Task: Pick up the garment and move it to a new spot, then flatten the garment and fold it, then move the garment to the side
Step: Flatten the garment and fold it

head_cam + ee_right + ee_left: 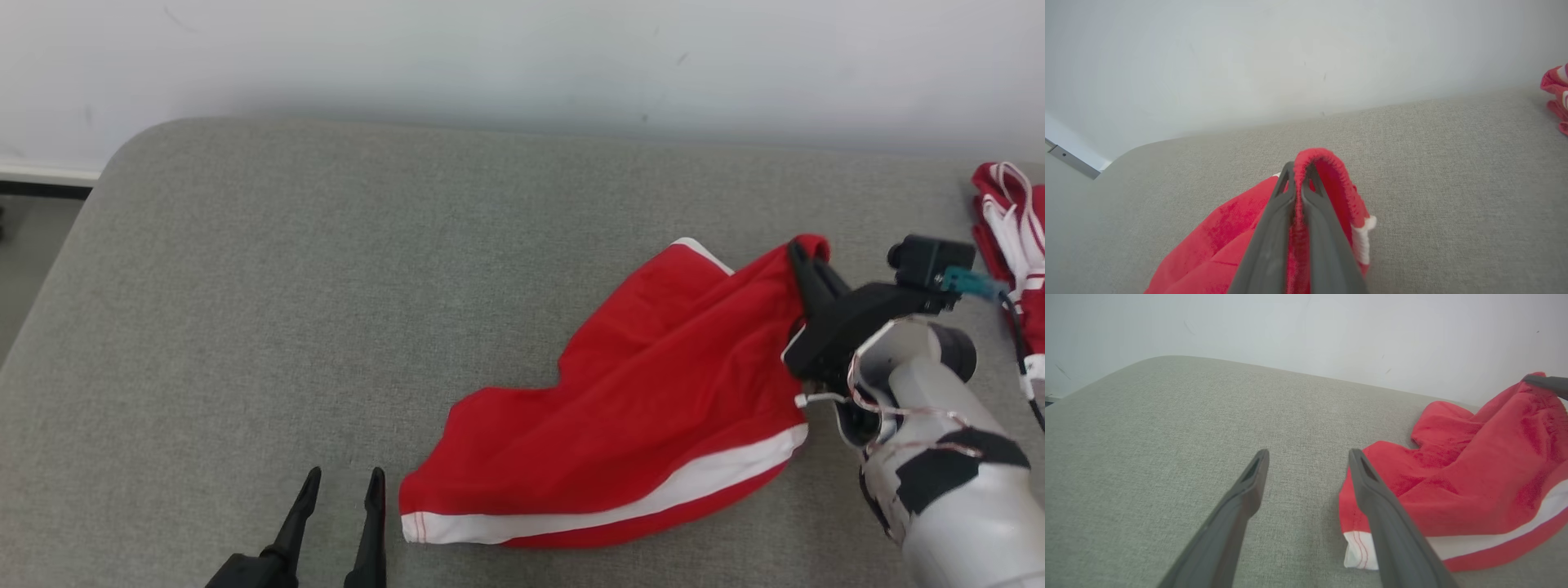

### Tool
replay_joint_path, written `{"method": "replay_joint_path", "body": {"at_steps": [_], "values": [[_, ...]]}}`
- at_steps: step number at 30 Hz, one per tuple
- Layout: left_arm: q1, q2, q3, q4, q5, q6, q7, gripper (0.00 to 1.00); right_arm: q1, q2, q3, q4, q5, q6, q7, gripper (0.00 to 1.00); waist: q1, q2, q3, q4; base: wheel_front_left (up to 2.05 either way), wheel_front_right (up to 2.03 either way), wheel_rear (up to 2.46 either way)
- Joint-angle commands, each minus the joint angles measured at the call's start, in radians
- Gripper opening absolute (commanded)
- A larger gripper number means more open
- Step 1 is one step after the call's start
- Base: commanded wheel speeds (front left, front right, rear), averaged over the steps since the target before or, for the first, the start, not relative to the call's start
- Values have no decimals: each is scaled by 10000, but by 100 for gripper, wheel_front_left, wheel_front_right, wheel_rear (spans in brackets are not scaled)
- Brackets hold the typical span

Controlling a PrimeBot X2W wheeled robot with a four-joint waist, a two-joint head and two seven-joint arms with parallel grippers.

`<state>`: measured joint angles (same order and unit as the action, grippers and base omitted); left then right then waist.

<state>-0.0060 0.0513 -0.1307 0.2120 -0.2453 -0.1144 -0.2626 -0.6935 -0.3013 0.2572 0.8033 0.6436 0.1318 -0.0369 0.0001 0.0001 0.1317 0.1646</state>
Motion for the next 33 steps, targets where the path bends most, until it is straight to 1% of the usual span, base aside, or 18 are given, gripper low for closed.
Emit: {"method": "replay_joint_path", "body": {"at_steps": [1,4,6,7,8,9,11,13,16,19,21,27,30,33], "values": [[-130,-17,-60,21,-76,15,-30,100,-264,74,-99,264,-33,-28,-99,0,-1,-1,194,171,0,0,0],[-301,-14,-277,79,-212,94,-30,100,-1060,254,-374,1439,-309,-28,-436,0,-1,-1,335,376,0,0,0],[-408,-14,-402,121,-301,144,-30,100,-1369,384,-309,2149,-548,-28,-486,0,-1,-1,363,502,0,0,0],[-436,-14,-439,128,-299,170,-30,100,-1530,409,-214,2378,-683,-28,-551,28,-1,-1,361,537,0,0,0],[-437,-14,-473,136,-311,176,-30,100,-1664,434,-117,2555,-772,-28,-635,86,-1,-1,345,565,0,0,0],[-428,-14,-498,139,-332,217,-30,100,-1725,475,-33,2698,-812,-28,-712,100,-1,-1,311,566,0,0,0],[-346,-14,-505,149,-336,254,-30,100,-1689,489,272,2932,-984,-28,-762,100,-1,-1,197,506,0,0,0],[-228,-14,-468,179,-307,259,-30,100,-1640,419,658,2887,-1125,-28,-889,100,-1,-1,74,407,0,0,0],[-101,-13,-364,165,-243,271,-30,100,-1365,303,1021,2653,-931,-28,-1123,100,-1,-1,-107,188,0,0,0],[58,-14,-257,138,-182,254,-30,100,-942,44,1363,2273,-629,-28,-1260,100,-1,-1,-272,-61,0,0,0],[134,-14,-179,142,-139,229,-30,100,-570,-106,1496,1922,-231,-28,-1309,100,-1,-1,-385,-225,0,0,0],[413,-13,63,93,-56,203,-30,100,730,-830,1722,427,673,-28,-1902,100,-1,-1,-652,-729,0,0,0],[514,-15,136,57,-36,183,-30,100,1406,-1137,1590,-337,878,-28,-2149,100,-1,-1,-710,-864,0,0,0],[636,-13,151,47,58,128,-30,100,2270,-1336,1366,-1085,822,-28,-2261,100,-1,-1,-734,-935,0,0,0]]}}
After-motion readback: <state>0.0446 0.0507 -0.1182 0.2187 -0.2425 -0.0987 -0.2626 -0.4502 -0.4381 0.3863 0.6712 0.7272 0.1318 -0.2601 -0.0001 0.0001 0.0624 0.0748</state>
